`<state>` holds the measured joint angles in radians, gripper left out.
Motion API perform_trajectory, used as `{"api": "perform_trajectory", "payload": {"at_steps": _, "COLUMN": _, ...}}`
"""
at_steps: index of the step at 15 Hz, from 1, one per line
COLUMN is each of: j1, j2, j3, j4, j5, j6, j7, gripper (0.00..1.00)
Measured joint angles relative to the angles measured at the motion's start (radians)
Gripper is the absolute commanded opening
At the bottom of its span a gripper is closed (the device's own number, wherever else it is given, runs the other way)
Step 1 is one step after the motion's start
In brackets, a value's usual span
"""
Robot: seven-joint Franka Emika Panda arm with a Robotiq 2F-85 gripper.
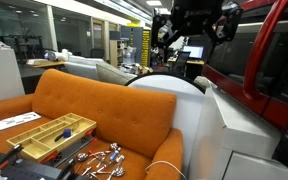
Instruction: Open the microwave door
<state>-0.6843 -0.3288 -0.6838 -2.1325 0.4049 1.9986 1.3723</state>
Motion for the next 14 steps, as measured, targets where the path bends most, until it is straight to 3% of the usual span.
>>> {"api": "perform_trajectory", "payload": {"at_steps": 14, "j1": 0.001, "j2": 0.171, "j3": -0.128, "j4": 0.149, "j5": 0.178, "j6": 0.007, "j7": 0.011, "gripper": 1.0}}
